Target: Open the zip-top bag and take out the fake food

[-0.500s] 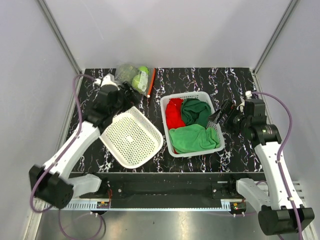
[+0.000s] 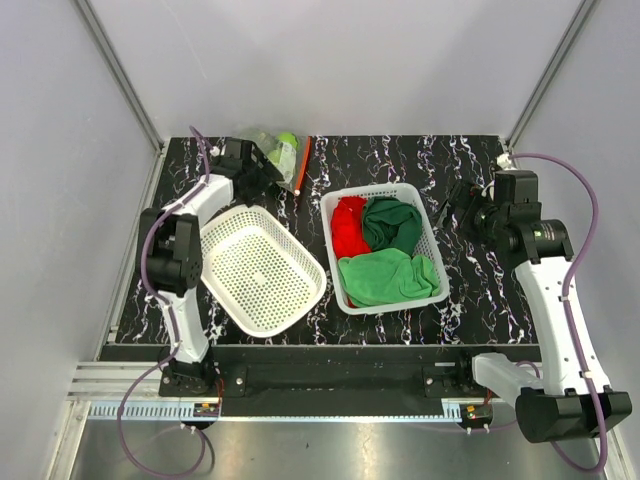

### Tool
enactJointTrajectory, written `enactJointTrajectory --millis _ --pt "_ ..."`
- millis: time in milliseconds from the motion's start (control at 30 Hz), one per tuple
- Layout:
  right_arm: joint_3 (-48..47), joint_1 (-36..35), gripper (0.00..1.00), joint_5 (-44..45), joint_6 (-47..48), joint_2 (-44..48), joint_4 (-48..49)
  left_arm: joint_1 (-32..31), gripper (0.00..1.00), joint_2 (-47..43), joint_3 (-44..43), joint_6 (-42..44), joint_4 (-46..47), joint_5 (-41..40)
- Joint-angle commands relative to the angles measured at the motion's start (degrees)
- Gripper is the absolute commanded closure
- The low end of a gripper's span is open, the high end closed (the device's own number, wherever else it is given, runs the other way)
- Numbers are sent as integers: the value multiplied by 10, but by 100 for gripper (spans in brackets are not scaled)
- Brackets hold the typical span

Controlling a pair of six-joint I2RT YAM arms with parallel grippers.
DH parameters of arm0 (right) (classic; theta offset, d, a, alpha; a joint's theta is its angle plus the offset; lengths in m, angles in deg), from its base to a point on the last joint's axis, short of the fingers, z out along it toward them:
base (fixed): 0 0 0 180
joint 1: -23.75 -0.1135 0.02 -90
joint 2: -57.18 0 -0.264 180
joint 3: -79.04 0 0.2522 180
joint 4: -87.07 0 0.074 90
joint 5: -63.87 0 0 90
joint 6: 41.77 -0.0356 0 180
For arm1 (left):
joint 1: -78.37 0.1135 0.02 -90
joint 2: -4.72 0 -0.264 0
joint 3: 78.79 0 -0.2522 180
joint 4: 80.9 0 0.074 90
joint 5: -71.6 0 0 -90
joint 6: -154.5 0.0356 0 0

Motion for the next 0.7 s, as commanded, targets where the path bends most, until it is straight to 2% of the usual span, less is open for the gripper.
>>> enactJointTrajectory --millis 0,100,433,567,600,667 --pt "-39 -2 0 22 55 -5 -3 23 18 55 -58 -12 53 57" --pt "-40 -2 0 8 71 -7 -2 29 19 86 -54 -33 139 106" --pt "-55 -1 0 -31 78 -48 4 29 23 150 -47 -105 250 133" --pt "-65 -1 0 -58 78 -80 8 27 31 166 -53 -123 278 152" --pt "-67 0 1 -73 78 -88 12 27 38 167 -48 -124 282 153" --pt "-69 -2 0 -88 69 -104 28 27 46 166 -45 -124 292 154"
